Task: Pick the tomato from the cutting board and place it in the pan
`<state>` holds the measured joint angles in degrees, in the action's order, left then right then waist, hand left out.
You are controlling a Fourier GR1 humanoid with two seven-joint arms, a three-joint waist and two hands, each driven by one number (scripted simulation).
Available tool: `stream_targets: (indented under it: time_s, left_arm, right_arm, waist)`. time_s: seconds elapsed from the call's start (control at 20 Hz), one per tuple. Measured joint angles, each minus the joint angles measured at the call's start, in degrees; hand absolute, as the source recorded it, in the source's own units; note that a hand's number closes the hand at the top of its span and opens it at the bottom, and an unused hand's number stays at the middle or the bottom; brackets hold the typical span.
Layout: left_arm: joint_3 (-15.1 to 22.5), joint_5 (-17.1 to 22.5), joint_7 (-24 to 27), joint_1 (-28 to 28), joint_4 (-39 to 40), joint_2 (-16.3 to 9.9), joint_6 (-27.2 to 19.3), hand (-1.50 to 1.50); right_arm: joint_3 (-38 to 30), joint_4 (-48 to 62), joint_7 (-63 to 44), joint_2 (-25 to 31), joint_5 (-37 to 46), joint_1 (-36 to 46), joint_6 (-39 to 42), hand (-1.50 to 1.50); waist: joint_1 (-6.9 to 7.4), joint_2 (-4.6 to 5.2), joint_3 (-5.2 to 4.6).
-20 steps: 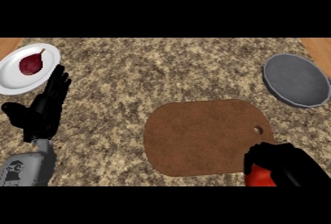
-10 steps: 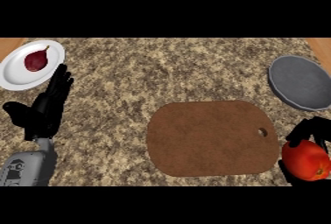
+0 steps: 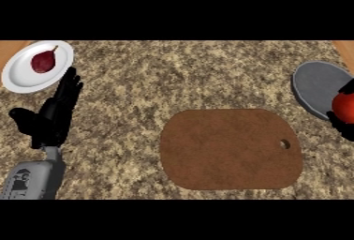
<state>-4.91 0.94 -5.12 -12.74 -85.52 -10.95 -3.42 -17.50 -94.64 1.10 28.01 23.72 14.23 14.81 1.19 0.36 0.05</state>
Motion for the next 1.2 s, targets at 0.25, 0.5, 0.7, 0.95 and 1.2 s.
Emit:
stream_targets:
  time_s: [0.25,0.5,0.7,0.95,1.2]
  left_arm:
    - [0.55,-0.34,1.04,-1.13,1.4,0.7,0.16,0.0]
    - [0.78,-0.29,0.09,-2.68,1.19,0.79,0.28,0.0]
    - [0.99,-0.3,0.53,-3.0,1.65,0.91,0.69,0.0]
    - [0.87,-0.24,0.89,-3.87,2.35,0.75,1.05,0.0]
    - [1.82,-0.71,1.3,-4.01,2.47,1.65,0.88,0.0]
  right_arm:
    - [-2.11,19.37,10.78,4.85,5.71,7.19,-6.45,1.5]
    - [-2.41,37.73,18.69,6.74,11.61,14.63,-15.53,1.5]
    - [-3.44,51.2,24.03,7.67,13.48,20.4,-20.44,1.5]
    - [-4.95,63.37,28.16,7.97,13.62,25.54,-22.2,-1.5]
    - [-4.9,72.67,28.54,8.75,13.25,28.04,-13.86,-1.5]
  waist:
    - [0.83,0.45,0.07]
    - [2.1,0.82,0.15]
    - [2.64,1.07,0.2]
    - [3.42,1.47,0.29]
    - [4.03,1.81,0.35]
